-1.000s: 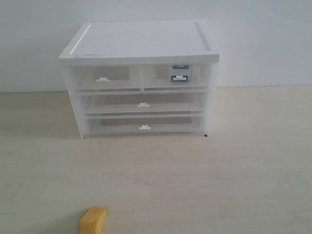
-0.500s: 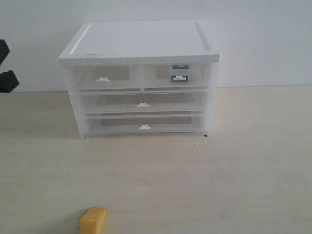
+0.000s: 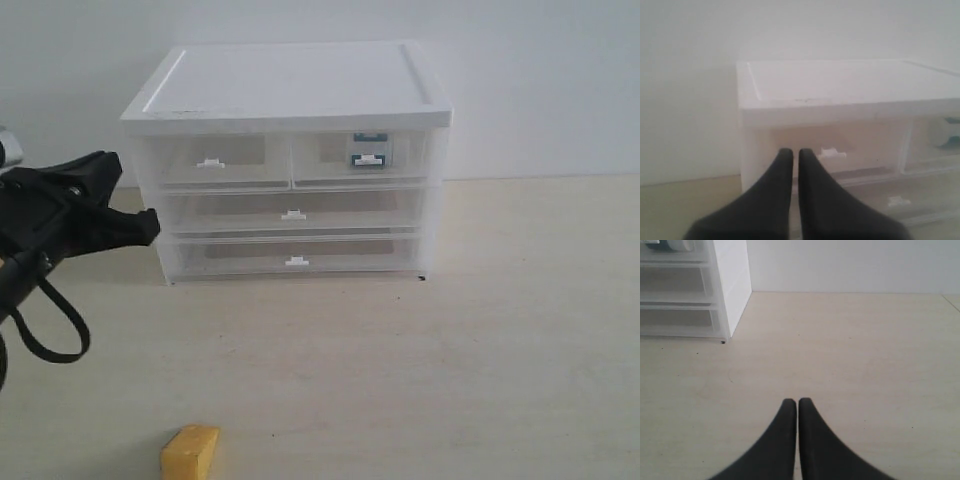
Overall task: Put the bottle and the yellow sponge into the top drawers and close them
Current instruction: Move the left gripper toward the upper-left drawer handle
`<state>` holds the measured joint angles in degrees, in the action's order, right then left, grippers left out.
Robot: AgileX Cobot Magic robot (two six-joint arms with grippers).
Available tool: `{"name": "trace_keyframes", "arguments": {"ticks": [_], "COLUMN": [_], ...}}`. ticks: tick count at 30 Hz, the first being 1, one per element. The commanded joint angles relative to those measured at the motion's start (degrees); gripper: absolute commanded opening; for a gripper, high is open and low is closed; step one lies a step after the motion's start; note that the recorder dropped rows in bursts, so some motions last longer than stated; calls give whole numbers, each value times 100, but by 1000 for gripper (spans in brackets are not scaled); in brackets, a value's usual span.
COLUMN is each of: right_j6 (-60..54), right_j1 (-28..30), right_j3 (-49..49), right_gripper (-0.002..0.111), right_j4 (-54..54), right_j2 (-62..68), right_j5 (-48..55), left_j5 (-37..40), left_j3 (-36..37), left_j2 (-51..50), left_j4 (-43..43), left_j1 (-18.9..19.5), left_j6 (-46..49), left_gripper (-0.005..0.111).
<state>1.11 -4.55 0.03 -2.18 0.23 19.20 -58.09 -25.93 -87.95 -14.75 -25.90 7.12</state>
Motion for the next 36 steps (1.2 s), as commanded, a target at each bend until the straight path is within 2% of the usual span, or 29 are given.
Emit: {"name": "trace_keyframes", "arguments": {"ticks": [1, 5, 7, 9, 12, 13, 15, 17, 21, 23, 25, 30, 36], "right_j6": [6, 6, 6, 6, 6, 6, 6, 6, 6, 6, 6, 6, 6], "right_j1": [-6, -6, -6, -6, -6, -6, -6, -6, -6, -6, -6, -6, -6], "right_j3": [-3, -3, -3, -3, -3, -3, -3, -3, -3, -3, -3, -3, -3], "right_gripper": [0, 0, 0, 0, 0, 0, 0, 0, 0, 0, 0, 0, 0], "right_j4": [13, 13, 13, 13, 13, 13, 13, 13, 13, 13, 13, 13, 13], "right_j2": [-23, -23, -23, -23, -23, -23, -23, -23, -23, -23, -23, -23, -23], "right_j5": [-27, -27, -27, -27, -27, -27, -27, -27, -27, -27, -27, -27, -27], "left_j5": [-787, -1178, -1065, -840, -644, -498, -496, -486, -486, -642, -1162, -1187, -1187], "left_j3": [-40, -179, -350, -631, -914, -1099, -1282, -1442, -1584, -1649, -1660, -1850, -2015], "left_j2": [-629, -1155, -1360, -1634, -1828, -1939, -2043, -2132, -2200, -2276, -2446, -2825, -2854], "left_j4": [-500, -475, -185, 289, 554, 554, 453, 453, 247, -50, -89, -305, -475], "left_j1": [-310, -467, -467, -467, -467, -467, -467, -467, -467, -467, -467, -467, -467], "left_j6": [48, -5, -5, -154, -336, -436, -527, -712, -766, -312, 200, -29, -107], "left_gripper": [4, 4, 4, 10, 36, 58, 79, 89, 87, 84, 84, 77, 75]}}
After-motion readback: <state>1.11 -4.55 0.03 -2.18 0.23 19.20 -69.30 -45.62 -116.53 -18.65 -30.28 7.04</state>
